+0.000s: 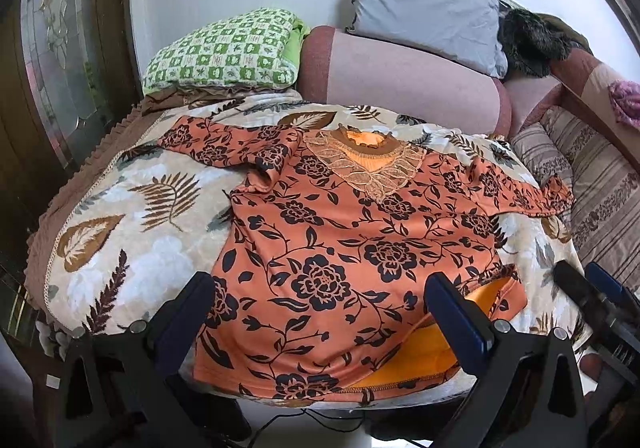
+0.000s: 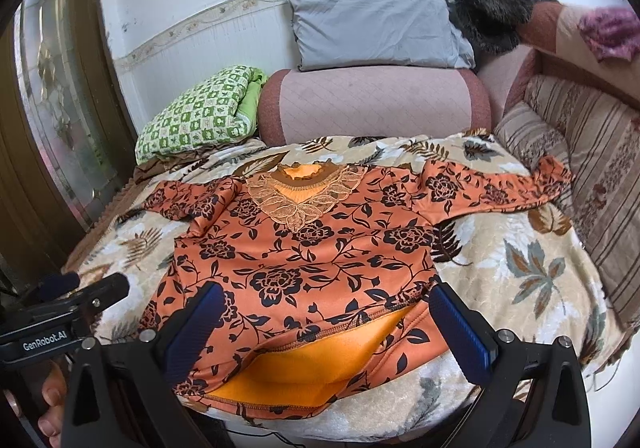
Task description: Fold small clothes
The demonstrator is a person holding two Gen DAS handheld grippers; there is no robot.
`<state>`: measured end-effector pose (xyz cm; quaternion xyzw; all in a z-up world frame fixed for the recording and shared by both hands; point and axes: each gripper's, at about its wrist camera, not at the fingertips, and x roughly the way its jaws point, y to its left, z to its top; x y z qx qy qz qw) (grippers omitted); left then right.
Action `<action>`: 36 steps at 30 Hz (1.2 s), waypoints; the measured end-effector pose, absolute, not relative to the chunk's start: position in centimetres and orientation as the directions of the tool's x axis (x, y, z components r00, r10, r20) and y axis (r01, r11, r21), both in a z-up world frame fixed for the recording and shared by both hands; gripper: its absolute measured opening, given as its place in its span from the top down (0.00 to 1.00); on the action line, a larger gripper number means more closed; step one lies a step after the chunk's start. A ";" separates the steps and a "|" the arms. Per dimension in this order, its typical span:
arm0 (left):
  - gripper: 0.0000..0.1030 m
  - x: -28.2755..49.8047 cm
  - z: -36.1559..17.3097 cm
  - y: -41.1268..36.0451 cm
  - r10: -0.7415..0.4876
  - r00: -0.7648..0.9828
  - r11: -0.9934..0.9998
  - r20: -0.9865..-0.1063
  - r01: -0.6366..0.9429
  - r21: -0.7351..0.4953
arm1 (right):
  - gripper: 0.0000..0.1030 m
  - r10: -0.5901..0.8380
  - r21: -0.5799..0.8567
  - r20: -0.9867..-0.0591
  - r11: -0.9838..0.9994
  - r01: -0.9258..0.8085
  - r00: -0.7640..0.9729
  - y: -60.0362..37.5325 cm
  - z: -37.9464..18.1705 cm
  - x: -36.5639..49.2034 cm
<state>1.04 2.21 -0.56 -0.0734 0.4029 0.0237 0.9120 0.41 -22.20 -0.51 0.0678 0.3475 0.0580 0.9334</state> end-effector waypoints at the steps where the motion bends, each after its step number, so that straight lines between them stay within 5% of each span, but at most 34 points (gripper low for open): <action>1: 0.00 1.3 -0.6 2.9 -0.034 0.671 0.984 -0.740 -0.107 -0.142 | 0.00 0.155 0.194 -0.641 0.980 -0.037 0.752 -23.5 -0.6 0.8; 7: 0.00 3.4 -2.7 9.4 -0.068 0.651 0.905 -0.756 -0.278 -0.321 | 0.00 0.124 0.387 -0.640 0.905 0.179 0.758 -34.8 -2.5 4.9; 23: 0.00 9.7 -10.1 8.9 -0.020 0.519 0.920 -0.854 -0.326 -0.220 | 0.00 0.032 0.509 -0.748 0.668 0.542 0.663 -60.9 -10.0 19.9; 32: 0.00 12.2 -11.2 8.4 -0.034 0.528 0.934 -0.849 -0.285 -0.216 | 0.02 0.115 0.637 -0.732 0.463 0.616 0.671 -69.2 -14.8 26.8; 35: 0.00 12.9 -11.3 8.6 -0.041 0.532 0.932 -0.846 -0.284 -0.224 | 0.23 0.102 0.635 -0.731 0.463 0.618 0.674 -69.6 -15.3 28.1; 36: 0.00 13.2 -11.4 8.6 -0.041 0.531 0.933 -0.846 -0.283 -0.223 | 0.45 0.100 0.636 -0.733 0.454 0.624 0.673 -69.8 -15.6 28.4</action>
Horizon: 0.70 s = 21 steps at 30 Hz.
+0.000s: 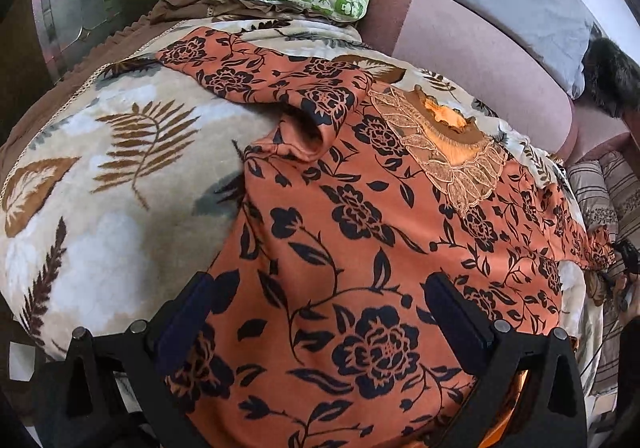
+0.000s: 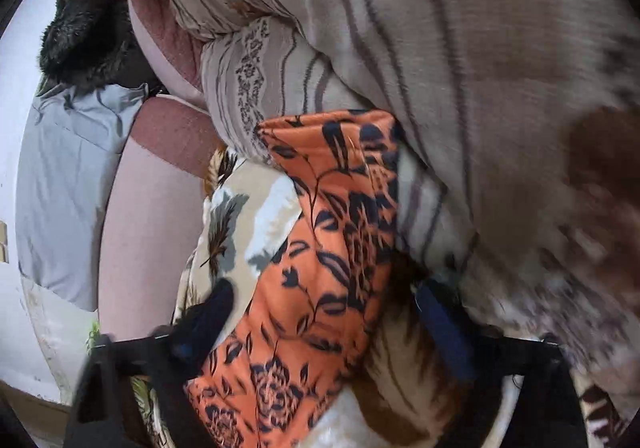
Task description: Fold small clothes
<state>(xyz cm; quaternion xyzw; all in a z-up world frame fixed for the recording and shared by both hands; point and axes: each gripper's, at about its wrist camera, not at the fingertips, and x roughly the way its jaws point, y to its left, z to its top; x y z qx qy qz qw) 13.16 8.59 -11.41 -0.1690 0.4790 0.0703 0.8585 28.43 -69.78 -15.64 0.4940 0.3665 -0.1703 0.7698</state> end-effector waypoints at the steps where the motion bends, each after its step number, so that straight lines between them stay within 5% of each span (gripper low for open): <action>1: 0.00 13.4 -11.5 8.6 -0.039 0.532 0.934 -0.846 -0.281 -0.219 | 0.62 0.105 0.628 -0.744 0.444 0.639 0.660 -70.0 -16.3 29.1; 7: 0.00 13.9 -11.7 8.4 -0.030 0.534 0.943 -0.845 -0.266 -0.202 | 0.67 0.038 0.604 -0.754 0.433 0.669 0.656 -70.3 -17.2 29.7; 10: 0.00 13.9 -11.8 8.7 -0.017 0.537 0.944 -0.843 -0.268 -0.190 | 0.94 0.001 0.574 -0.759 0.474 0.668 0.651 -69.6 -16.3 30.1; 17: 0.00 13.1 -11.6 10.7 -0.022 0.553 0.920 -0.833 -0.314 -0.232 | 0.95 -0.021 0.505 -0.690 0.702 0.502 0.724 -62.8 -8.3 31.5; 21: 0.00 12.2 -11.1 12.2 -0.036 0.577 0.902 -0.816 -0.333 -0.275 | 0.95 0.089 0.490 -0.602 0.826 0.279 0.794 -52.8 -2.1 31.4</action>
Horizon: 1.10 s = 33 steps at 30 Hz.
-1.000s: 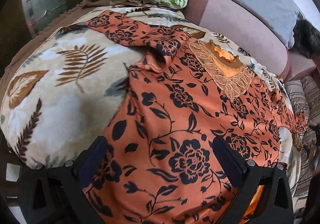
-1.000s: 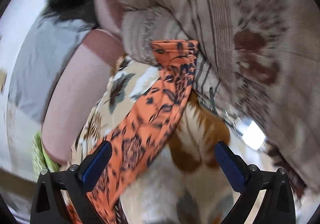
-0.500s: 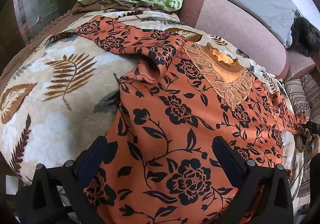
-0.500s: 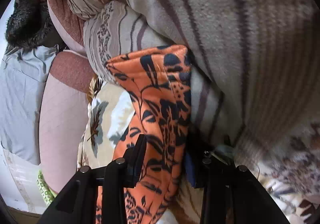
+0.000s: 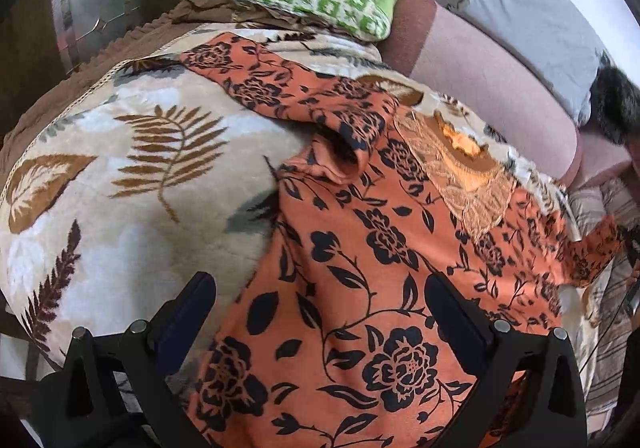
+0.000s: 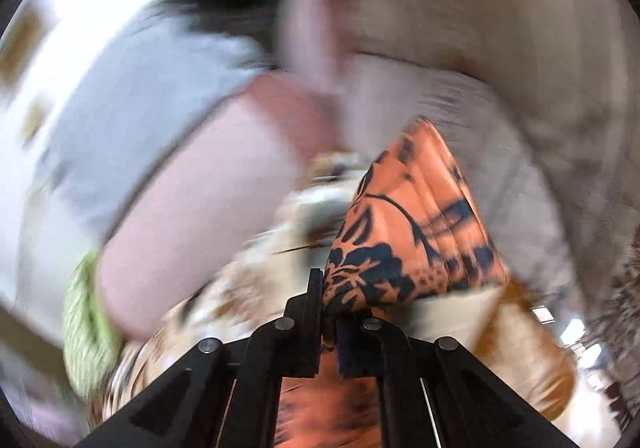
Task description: Fold small clothes
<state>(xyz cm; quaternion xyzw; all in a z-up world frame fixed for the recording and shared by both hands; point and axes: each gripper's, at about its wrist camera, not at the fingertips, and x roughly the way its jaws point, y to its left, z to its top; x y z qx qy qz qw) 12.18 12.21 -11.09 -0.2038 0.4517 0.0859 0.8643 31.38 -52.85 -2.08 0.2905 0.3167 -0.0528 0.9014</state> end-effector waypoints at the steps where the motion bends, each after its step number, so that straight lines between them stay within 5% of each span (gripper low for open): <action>1: 0.00 11.8 -10.9 12.7 -0.042 0.586 0.897 -0.809 -0.335 -0.289 | 0.95 0.138 0.494 -0.581 0.843 0.213 0.802 -49.7 -0.7 31.2; 8: 0.00 8.9 -10.3 15.6 -0.033 0.620 0.878 -0.784 -0.357 -0.319 | 0.95 0.396 0.472 -0.541 0.873 -0.122 0.742 -27.0 1.3 29.8; 14: 0.00 6.9 -10.3 18.5 -0.002 0.631 0.862 -0.775 -0.392 -0.321 | 0.93 0.469 0.392 -0.709 0.883 -0.258 0.526 -11.5 -9.9 29.8; 16: 0.00 6.9 -10.5 18.8 -0.002 0.623 0.865 -0.782 -0.392 -0.314 | 0.84 0.451 0.347 -0.806 0.885 -0.312 0.384 -7.9 -14.2 29.9; 18: 0.00 7.2 -10.5 18.8 -0.008 0.623 0.871 -0.782 -0.380 -0.311 | 0.78 0.443 0.355 -0.852 0.881 -0.313 0.280 -7.0 -16.7 29.8; 24: 0.00 11.4 -9.8 15.6 -0.067 0.633 0.910 -0.771 -0.278 -0.308 | 0.75 0.574 0.525 -0.745 0.819 -0.232 0.340 -15.5 -14.1 27.6; 26: 0.00 14.1 -9.4 13.6 -0.116 0.635 0.921 -0.764 -0.219 -0.322 | 0.54 0.561 0.546 -0.721 0.821 -0.165 0.406 -20.0 -13.1 27.1; 27: 0.00 15.9 -9.4 12.3 -0.142 0.628 0.927 -0.765 -0.187 -0.326 | 0.25 0.550 0.561 -0.705 0.819 -0.122 0.447 -22.5 -12.9 26.8; 28: 0.00 17.2 -9.4 11.3 -0.149 0.619 0.933 -0.771 -0.171 -0.318 | 0.17 0.533 0.572 -0.685 0.815 -0.085 0.498 -24.7 -12.7 26.6; 33: 0.00 24.1 -10.6 3.2 -0.038 0.568 0.997 -0.822 -0.038 -0.072 | 0.17 0.505 0.605 -0.681 0.796 0.019 0.530 -32.6 -14.6 26.2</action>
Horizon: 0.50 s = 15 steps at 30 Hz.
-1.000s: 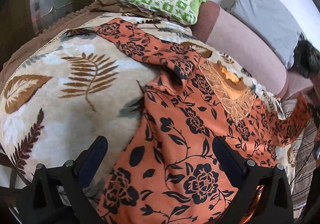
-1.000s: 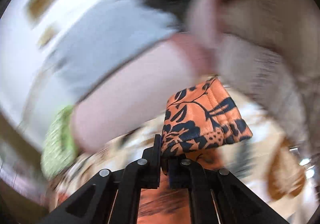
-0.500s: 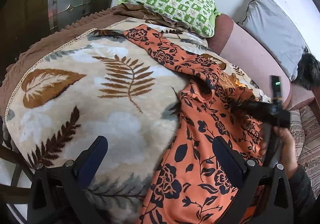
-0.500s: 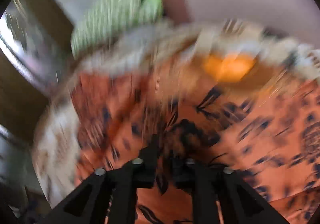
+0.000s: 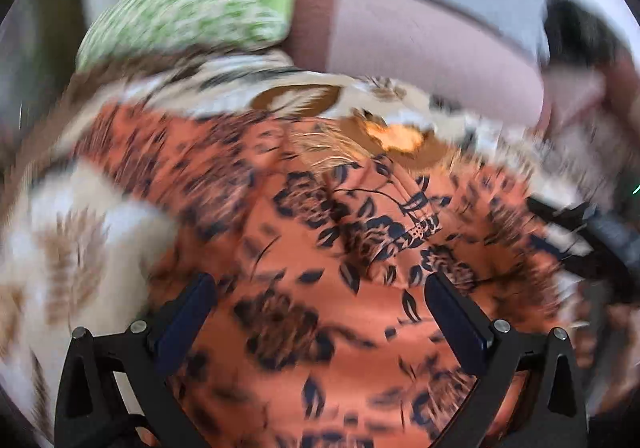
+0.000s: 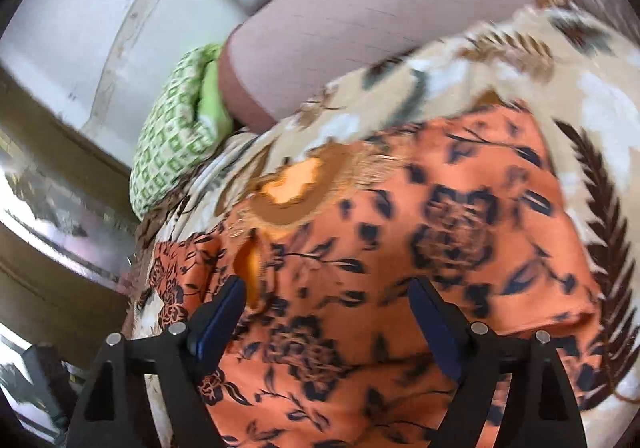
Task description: Fold small clothes
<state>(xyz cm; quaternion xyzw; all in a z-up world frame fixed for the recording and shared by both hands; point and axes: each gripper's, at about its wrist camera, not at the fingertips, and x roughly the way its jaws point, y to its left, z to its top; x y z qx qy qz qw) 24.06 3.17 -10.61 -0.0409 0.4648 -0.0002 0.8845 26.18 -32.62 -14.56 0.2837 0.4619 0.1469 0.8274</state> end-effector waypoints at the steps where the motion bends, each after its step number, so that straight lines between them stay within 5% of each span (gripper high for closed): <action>1: 0.00 25.2 -11.1 1.2 0.026 0.564 1.000 -0.826 0.000 0.031 | 0.17 0.498 0.605 -0.683 0.796 0.031 0.534 -33.1 -15.0 25.6; 5: 0.00 27.4 -13.0 -4.7 0.182 0.577 0.941 -0.796 0.133 0.311 | 0.17 0.501 0.627 -0.682 0.775 0.074 0.534 -34.3 -17.0 25.0; 9: 0.01 28.1 -14.3 -7.3 0.235 0.590 0.885 -0.772 0.198 0.421 | 0.17 0.504 0.627 -0.680 0.776 0.066 0.533 -33.3 -17.7 25.7; 10: 0.10 28.4 -14.5 -7.3 0.256 0.598 0.877 -0.759 0.185 0.442 | 0.17 0.505 0.626 -0.680 0.777 0.062 0.532 -33.2 -17.8 25.8; 13: 0.67 30.2 -14.2 -3.4 0.244 0.537 0.945 -0.808 0.054 0.322 | 0.17 0.506 0.625 -0.678 0.778 0.058 0.533 -33.4 -18.0 25.6; 15: 0.69 30.8 -14.2 2.0 0.172 0.475 0.982 -0.863 -0.155 0.111 | 0.17 0.500 0.613 -0.683 0.788 0.046 0.532 -33.3 -18.0 25.6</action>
